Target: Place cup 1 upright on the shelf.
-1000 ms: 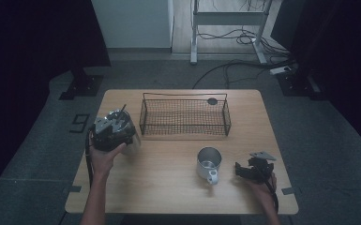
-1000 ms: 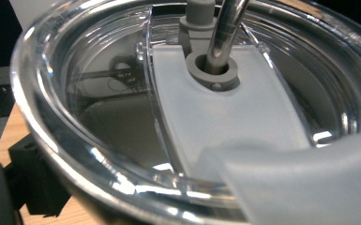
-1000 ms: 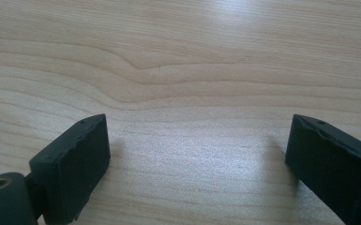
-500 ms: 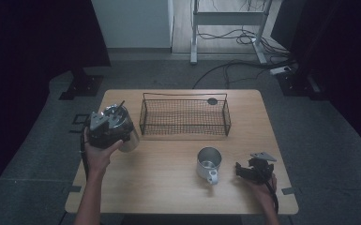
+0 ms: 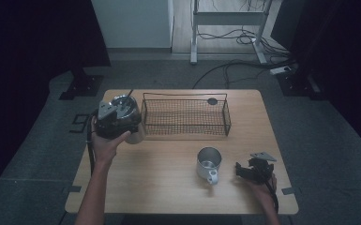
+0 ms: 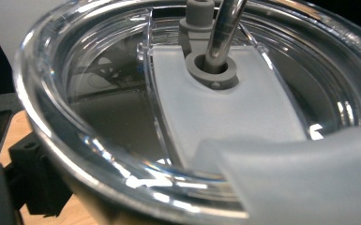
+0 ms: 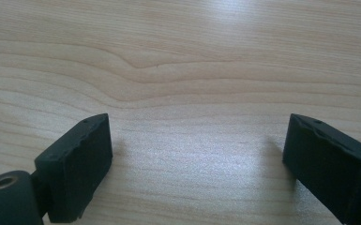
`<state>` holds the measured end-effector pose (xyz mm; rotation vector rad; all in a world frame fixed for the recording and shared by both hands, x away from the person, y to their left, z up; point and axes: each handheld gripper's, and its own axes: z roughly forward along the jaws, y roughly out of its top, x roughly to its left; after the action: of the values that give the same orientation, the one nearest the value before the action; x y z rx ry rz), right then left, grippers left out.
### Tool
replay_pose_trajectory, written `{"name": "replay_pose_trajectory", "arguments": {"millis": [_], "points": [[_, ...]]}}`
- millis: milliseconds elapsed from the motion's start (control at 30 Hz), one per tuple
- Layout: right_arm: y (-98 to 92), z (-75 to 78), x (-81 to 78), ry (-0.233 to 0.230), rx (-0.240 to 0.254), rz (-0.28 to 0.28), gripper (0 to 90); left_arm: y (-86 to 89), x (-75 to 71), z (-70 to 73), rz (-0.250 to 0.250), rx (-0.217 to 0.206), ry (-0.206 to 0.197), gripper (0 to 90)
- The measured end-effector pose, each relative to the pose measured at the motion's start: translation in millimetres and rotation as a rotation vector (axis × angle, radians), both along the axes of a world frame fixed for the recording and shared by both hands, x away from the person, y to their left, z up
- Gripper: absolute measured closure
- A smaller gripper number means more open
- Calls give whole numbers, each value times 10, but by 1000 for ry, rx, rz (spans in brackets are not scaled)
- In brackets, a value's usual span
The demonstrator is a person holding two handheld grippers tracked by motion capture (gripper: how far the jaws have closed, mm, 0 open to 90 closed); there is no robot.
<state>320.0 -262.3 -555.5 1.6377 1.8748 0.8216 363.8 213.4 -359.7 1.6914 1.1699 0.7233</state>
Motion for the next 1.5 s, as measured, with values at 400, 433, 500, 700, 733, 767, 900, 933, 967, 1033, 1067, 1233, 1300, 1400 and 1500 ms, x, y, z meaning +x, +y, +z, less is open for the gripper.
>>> {"name": "replay_pose_trajectory", "arguments": {"millis": [400, 433, 500, 700, 733, 767, 900, 933, 967, 1033, 1067, 1233, 1300, 1400, 1500], "points": [[0, 0, -2, -1, 0, 1, 85, -70, 42, 112, 7, 9, -14, 37], [0, 1, -3, -1, 1, 1, 86, -70, 42, 112, 7, 9, -14, 37], [0, 0, -4, -1, 0, 2, 86, -86, 70, 114, 4, 8, -12, 36], [0, 0, -3, -2, 2, 1, 86, -108, 153, 113, 3, -5, -3, 37], [0, -1, -3, -3, 1, 1, 86, -113, 166, 112, 3, -9, -3, 37], [0, -1, -3, -3, 1, 1, 86, -113, 166, 112, 3, -9, -3, 37], [0, -1, -3, -3, 1, 1, 86, -154, 228, 109, -3, -11, -1, 36], [1, -1, -3, -3, 2, 0, 85, -154, 228, 109, -3, -11, -1, 37], [0, -1, -3, -3, 1, 1, 86, -168, 250, 107, -4, -10, -1, 37], [0, 0, -3, -2, 2, 1, 86, -180, 276, 104, -7, -15, 2, 37], [0, 0, -3, -2, 2, 1, 86, -180, 276, 104, -7, -15, 2, 37], [1, -2, -3, -4, 3, -1, 85, -209, 352, 84, -10, -29, 12, 37], [1, -2, -2, -4, 2, -1, 85, -216, 366, 82, -9, -27, 14, 37], [0, -3, -1, -5, 1, 1, 85, -241, 406, 88, -10, -26, 13, 37], [0, -2, 0, -4, 2, 1, 85, -264, 432, 95, -11, -26, 10, 37]]}}
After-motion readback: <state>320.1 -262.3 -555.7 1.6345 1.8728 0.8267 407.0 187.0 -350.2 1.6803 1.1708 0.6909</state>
